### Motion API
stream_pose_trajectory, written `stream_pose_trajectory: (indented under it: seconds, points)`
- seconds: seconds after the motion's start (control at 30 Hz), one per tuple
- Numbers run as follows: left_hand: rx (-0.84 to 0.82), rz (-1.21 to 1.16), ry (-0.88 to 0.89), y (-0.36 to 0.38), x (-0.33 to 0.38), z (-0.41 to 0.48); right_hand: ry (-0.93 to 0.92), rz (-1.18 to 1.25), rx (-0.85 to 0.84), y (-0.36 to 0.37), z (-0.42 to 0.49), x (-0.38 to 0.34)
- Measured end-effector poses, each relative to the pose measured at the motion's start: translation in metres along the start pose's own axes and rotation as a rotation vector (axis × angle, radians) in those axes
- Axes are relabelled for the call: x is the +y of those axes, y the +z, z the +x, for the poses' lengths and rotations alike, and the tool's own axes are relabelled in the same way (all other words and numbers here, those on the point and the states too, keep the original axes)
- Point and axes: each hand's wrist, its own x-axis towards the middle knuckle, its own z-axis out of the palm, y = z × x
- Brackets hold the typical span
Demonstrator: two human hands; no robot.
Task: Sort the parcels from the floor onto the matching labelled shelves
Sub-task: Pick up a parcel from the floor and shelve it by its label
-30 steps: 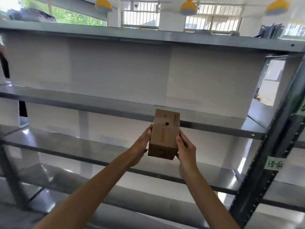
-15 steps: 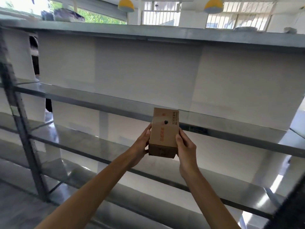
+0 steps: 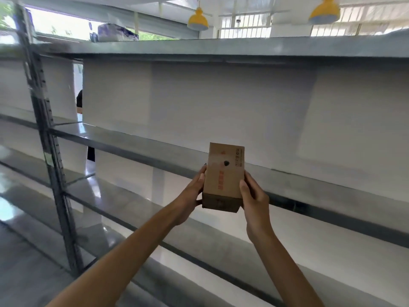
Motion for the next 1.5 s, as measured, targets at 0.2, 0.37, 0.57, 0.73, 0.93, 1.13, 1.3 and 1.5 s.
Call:
stream_pose_trajectory:
  seconds: [0.2, 0.37, 0.57, 0.73, 0.93, 1.13, 1.3, 1.5]
  points:
    - [0.020, 0.026, 0.001, -0.022, -0.007, 0.019, -0.007, 0.003, -0.068, 0.019, 0.019, 0.012]
    - [0.018, 0.012, 0.009, -0.045, -0.010, 0.040, -0.029, -0.005, -0.081, 0.037, 0.034, 0.013]
    - [0.011, 0.000, 0.012, -0.076, -0.012, 0.066, -0.033, -0.013, -0.032, 0.068, 0.052, 0.013]
    - [-0.035, -0.027, -0.011, -0.109, -0.016, 0.083, -0.054, -0.018, 0.030, 0.098, 0.060, 0.013]
    - [-0.090, -0.024, -0.008, -0.145, -0.018, 0.090, -0.052, 0.042, 0.104, 0.134, 0.060, 0.010]
    - [-0.232, -0.100, -0.137, -0.172, -0.017, 0.098, -0.034, 0.147, 0.209, 0.157, 0.050, 0.002]
    - [-0.227, -0.160, -0.132, -0.171, -0.012, 0.100, -0.067, 0.003, 0.196, 0.155, 0.050, -0.006]
    - [-0.165, -0.181, -0.083, -0.152, -0.002, 0.102, -0.140, -0.405, 0.248, 0.163, 0.048, -0.009]
